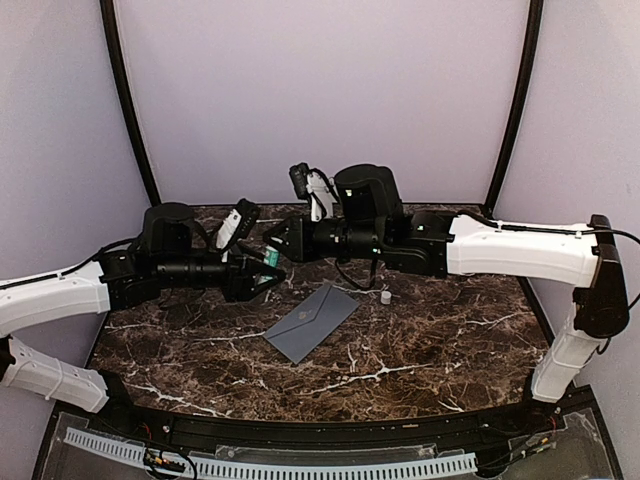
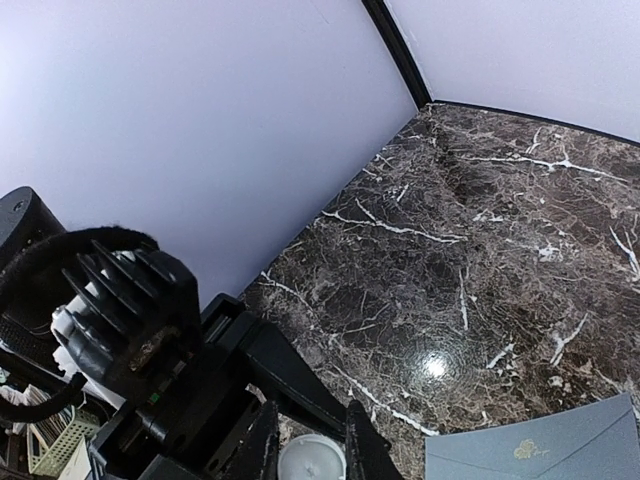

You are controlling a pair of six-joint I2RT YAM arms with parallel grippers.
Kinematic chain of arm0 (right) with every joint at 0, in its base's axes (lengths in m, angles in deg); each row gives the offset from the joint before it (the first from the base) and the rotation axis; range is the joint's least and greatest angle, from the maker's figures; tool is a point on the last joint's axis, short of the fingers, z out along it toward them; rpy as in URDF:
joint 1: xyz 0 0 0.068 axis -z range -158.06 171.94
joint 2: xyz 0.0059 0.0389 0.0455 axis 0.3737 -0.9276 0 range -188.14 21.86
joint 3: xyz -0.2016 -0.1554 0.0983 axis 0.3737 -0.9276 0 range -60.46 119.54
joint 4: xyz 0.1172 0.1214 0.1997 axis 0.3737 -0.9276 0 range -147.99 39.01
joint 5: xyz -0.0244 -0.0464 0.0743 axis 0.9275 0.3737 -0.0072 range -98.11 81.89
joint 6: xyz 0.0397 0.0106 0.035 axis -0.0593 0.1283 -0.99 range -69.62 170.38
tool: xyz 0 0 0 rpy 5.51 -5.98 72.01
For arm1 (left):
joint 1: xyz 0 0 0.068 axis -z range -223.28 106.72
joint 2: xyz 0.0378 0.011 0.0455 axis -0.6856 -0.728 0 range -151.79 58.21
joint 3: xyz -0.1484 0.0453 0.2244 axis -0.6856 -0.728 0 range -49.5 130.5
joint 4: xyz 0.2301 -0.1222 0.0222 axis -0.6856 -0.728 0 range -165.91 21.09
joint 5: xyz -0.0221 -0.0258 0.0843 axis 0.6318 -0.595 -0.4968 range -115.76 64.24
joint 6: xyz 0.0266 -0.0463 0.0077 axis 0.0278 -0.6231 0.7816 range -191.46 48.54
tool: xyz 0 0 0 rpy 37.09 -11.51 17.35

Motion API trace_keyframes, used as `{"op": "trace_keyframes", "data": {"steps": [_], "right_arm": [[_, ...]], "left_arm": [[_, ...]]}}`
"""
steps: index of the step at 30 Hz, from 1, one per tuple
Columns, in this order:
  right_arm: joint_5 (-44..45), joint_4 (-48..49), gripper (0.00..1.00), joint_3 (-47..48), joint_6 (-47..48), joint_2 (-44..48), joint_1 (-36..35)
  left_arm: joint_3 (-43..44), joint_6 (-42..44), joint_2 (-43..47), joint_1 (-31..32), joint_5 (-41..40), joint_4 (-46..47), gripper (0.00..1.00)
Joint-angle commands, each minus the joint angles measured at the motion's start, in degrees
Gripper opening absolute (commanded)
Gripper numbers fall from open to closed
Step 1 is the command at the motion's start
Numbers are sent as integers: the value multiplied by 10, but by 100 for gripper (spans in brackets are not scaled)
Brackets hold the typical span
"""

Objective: Place the letter into the envelope and seal it
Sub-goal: Screw the solid glue.

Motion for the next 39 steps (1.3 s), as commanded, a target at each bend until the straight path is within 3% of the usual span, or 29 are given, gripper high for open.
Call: {"op": "trace_keyframes", "data": {"steps": [1, 7, 11, 14, 16, 18, 20, 28, 34, 39], "right_arm": [[9, 18, 17, 11, -1, 12, 3], [8, 18, 17, 10, -2, 11, 3], [10, 17, 21, 8, -2, 12, 3], [17, 17, 45, 2, 1, 17, 3], [24, 12, 55, -2, 8, 24, 3], [61, -6, 75, -7, 15, 42, 5], [99, -20, 82, -24, 21, 71, 11], [157, -109, 83, -108, -10, 159, 81], [150, -201, 80, -164, -46, 145, 142], [136, -233, 76, -192, -58, 106, 175]], "left_arm": [[-14, 0, 19, 1, -3, -12, 46], [-16, -3, 20, 1, -2, -6, 34], [-15, -2, 19, 1, 1, -6, 17], [-12, -1, 19, 1, 3, -6, 7], [-7, 0, 17, 1, 10, -7, 4], [3, 0, 13, 0, 8, -15, 1], [18, 8, 8, -3, -2, -36, 0], [42, 32, 3, -84, 21, -94, 0], [53, 35, 7, -146, 30, -93, 0], [44, 57, 9, -151, -12, -101, 0]]}}
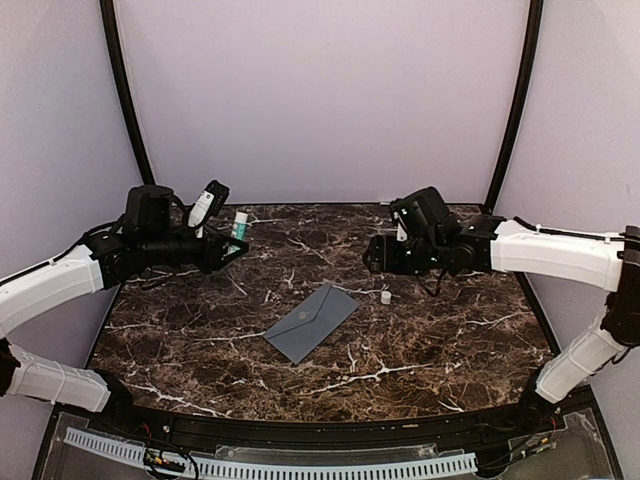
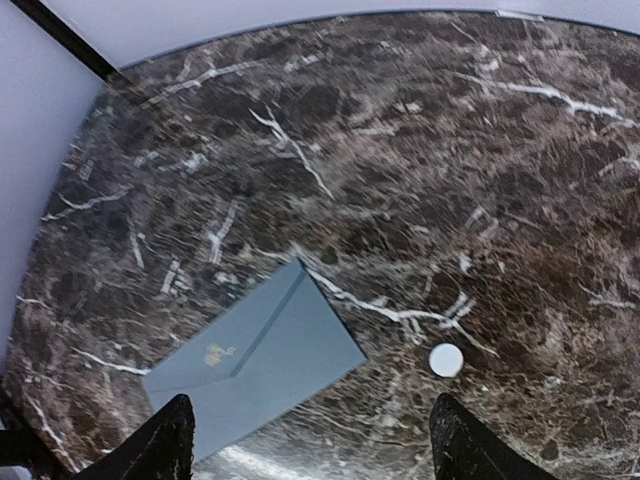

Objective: Place the letter into the envelope and seal it
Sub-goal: Screw the solid glue, then close the solid glue cap on the solid glue.

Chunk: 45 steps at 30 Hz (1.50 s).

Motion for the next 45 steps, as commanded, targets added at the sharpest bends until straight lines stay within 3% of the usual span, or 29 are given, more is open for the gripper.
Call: {"op": "trace_keyframes", "data": {"steps": [1, 15, 29, 45], "right_arm": [[-1, -54, 74, -17, -20, -37, 25], [5, -98, 60, 47, -4, -199, 44], [25, -85, 51, 58, -12, -246, 57], [24, -83, 29, 79, -6, -274, 58]], "left_arm": [[6, 27, 9, -2, -22, -12, 0], [9, 40, 10, -2, -17, -18, 0], [10, 37, 6, -2, -3, -16, 0], [12, 38, -2, -3, -4, -16, 0]]}}
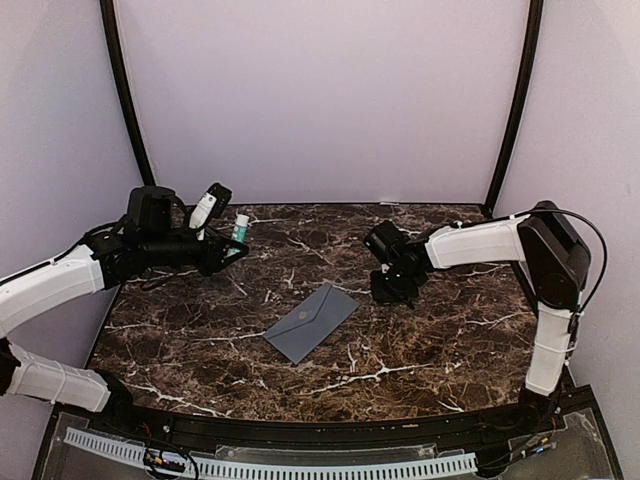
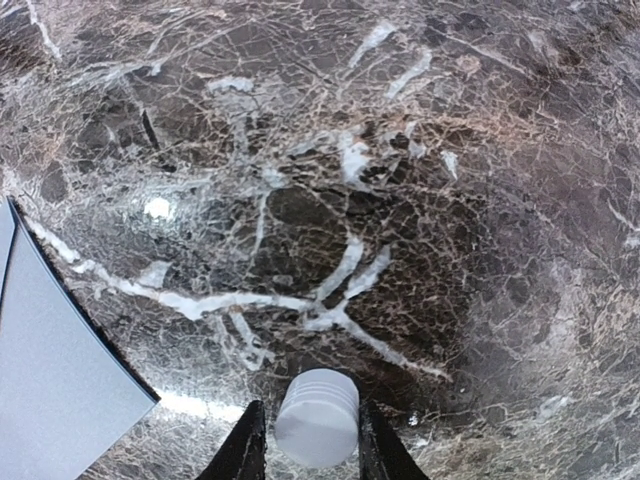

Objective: Place the letter into the envelope and seal it
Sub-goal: Close the solid glue cap on the solid glue.

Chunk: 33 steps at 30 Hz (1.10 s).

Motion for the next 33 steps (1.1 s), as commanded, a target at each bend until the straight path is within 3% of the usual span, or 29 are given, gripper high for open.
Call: {"op": "trace_keyframes", "data": {"steps": [1, 10, 16, 23, 33], "right_arm": [[11, 6, 28, 14, -2, -10, 3], [5, 13, 19, 9, 12, 33, 4], [-46, 14, 18, -4, 42, 102, 11], [-242, 60, 18, -30, 123, 225, 14], [-483, 109, 19, -35, 130, 294, 12]], "left_arm": [[11, 6, -1, -3, 8, -7, 0], [9, 7, -3, -3, 13, -5, 0], [6, 9, -5, -3, 46, -1, 0], [-17, 48, 10, 26, 139, 22, 0], [-8, 72, -6, 124, 128, 13, 0]]}}
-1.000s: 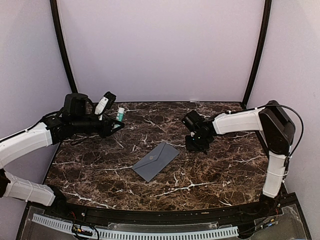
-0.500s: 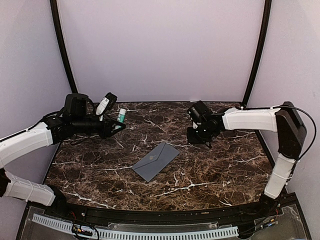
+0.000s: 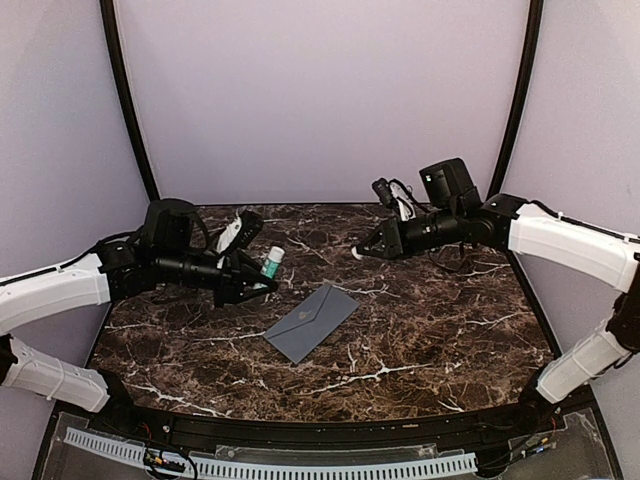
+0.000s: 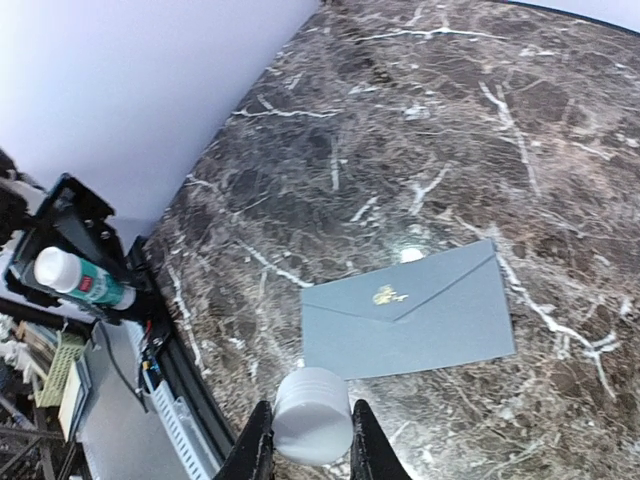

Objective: Place the letter into the envelope and seal it
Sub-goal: Close the solid glue cap on the solid glue.

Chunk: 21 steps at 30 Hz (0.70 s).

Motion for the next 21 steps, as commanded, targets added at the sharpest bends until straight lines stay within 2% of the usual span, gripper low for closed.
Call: {"op": "trace_keyframes", "data": {"steps": [1, 10, 21], "right_arm": [[-137, 59, 20, -17, -1, 19, -2], [-193, 149, 20, -39, -46, 17, -22], [-231, 217, 20, -32, -70, -34, -58]], "left_arm": [[9, 24, -3, 28, 11, -1, 0], [24, 31, -39, 76, 23, -10, 0], [24, 25, -46, 82, 25, -4, 0]]}}
